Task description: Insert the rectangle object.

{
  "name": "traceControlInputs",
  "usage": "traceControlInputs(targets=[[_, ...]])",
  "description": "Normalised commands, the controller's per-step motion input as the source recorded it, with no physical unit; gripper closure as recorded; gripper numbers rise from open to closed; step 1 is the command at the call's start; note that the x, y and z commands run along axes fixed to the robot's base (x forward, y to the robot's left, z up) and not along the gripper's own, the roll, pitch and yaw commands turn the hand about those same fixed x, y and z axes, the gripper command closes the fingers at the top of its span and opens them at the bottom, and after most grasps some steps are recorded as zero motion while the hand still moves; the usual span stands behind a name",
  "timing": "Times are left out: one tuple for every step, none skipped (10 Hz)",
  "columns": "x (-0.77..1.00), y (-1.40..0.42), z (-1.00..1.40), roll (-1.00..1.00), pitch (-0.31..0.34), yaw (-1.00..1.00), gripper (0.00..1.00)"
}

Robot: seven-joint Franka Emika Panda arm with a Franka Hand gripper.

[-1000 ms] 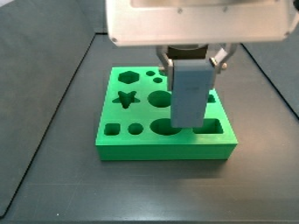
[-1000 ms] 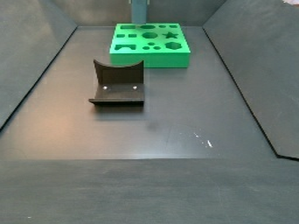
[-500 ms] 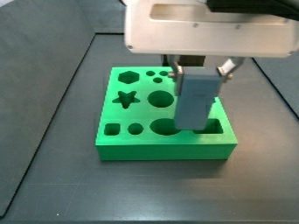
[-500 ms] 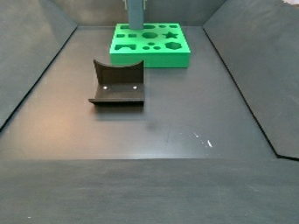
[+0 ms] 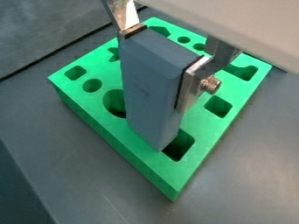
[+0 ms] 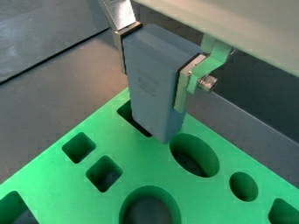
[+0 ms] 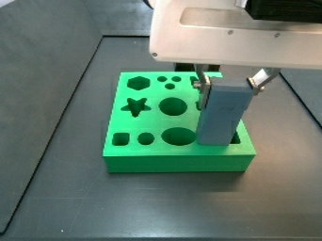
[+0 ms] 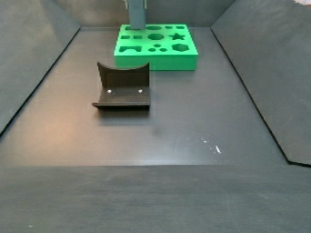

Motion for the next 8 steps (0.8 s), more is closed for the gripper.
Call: traceControlInputs(targets=[[0.47, 0.00, -0.59, 0.27, 0.027, 0.11, 1.00], [0.30, 0.00, -0.63, 0.14, -0.100, 0.03, 1.00], [0.06, 0.00, -0.65, 0.10, -0.254, 0.00, 1.00], [0.12, 0.00, -0.66, 0.13, -0.204, 0.00, 1.00], [0.25, 0.02, -0.70, 0.12, -0.124, 0.05, 1.00], [0.23, 0.00, -0.71, 0.07, -0.131, 0.00, 1.00], [0.10, 0.00, -0.73, 0.08, -0.179, 0.00, 1.00], [0.00, -0.03, -0.73, 0.11, -0.240, 0.01, 1.00]])
